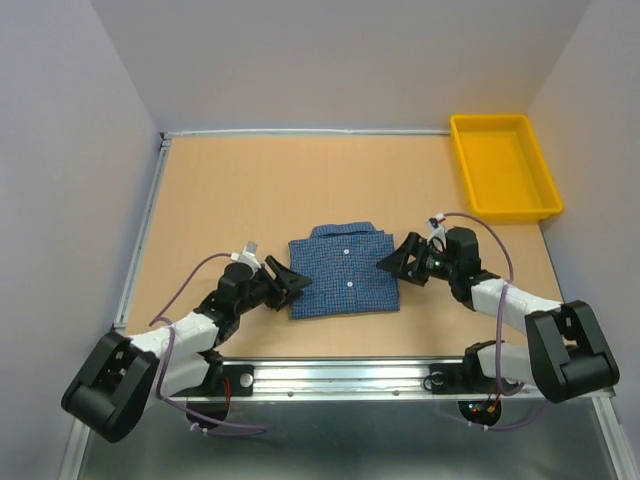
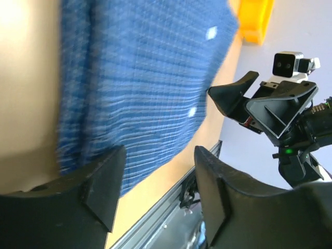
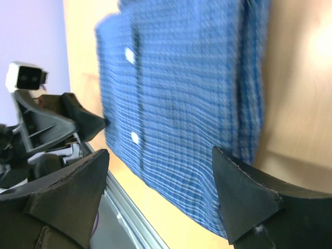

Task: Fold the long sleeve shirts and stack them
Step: Fold the shirt

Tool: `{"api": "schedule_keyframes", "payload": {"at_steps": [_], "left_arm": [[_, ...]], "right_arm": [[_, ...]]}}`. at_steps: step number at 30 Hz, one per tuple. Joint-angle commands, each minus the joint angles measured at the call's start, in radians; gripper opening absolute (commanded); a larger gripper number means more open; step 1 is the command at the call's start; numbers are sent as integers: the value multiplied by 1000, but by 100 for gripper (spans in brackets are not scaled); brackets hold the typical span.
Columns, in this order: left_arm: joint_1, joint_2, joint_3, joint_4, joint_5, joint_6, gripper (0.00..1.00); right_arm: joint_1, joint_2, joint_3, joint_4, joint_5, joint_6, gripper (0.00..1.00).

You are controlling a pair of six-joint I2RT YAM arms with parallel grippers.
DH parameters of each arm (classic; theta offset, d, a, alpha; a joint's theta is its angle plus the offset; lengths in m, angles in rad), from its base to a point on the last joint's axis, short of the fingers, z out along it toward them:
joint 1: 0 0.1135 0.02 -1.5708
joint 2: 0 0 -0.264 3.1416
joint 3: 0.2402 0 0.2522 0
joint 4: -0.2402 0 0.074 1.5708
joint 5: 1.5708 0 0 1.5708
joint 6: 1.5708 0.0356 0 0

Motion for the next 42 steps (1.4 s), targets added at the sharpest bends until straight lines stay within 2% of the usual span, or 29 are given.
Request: {"api": "schedule_keyframes", "payload": {"at_steps": [1,4,8,12,16,21,25,27,28,30,31,32,34,36,37,39,40,42], "left_arm": [[12,-143,177,-207,-106,109,70],[64,-92,259,-156,-77,140,75],[104,173,413,-145,-8,213,75],[112,339,509,-67,18,226,74],[150,470,526,-22,29,235,71],[219,599,506,22,49,261,70],[253,652,533,26,70,295,70],[259,657,561,1,78,319,70],[258,643,603,-58,72,365,70],[250,617,686,-205,47,463,71],[243,598,716,-259,26,464,72],[232,552,745,-316,-35,541,75],[172,501,823,-483,-165,648,79],[114,436,869,-584,-261,690,80],[48,421,913,-697,-389,704,80],[-54,393,960,-839,-535,701,81],[-55,393,958,-840,-536,692,81],[-125,386,920,-887,-565,645,80]], "right_arm": [[-7,-48,150,-95,48,-62,85],[-7,43,272,-95,27,-27,85],[-6,178,377,44,-12,37,85],[-6,323,445,152,-21,80,85],[-7,478,437,219,20,83,85],[-38,593,406,230,54,37,85],[-82,606,405,229,37,-6,85],[-87,571,432,162,51,-51,85],[-86,528,458,29,71,-85,86],[-84,445,495,-59,137,-160,90],[-84,445,497,-89,164,-177,94],[-84,376,486,-141,209,-194,100],[-84,292,475,-185,238,-190,100],[-86,238,458,-250,264,-193,100],[-84,215,440,-276,277,-194,100],[-84,143,413,-366,307,-219,100],[-84,118,412,-388,318,-228,100],[-84,39,373,-448,346,-243,100]]}}
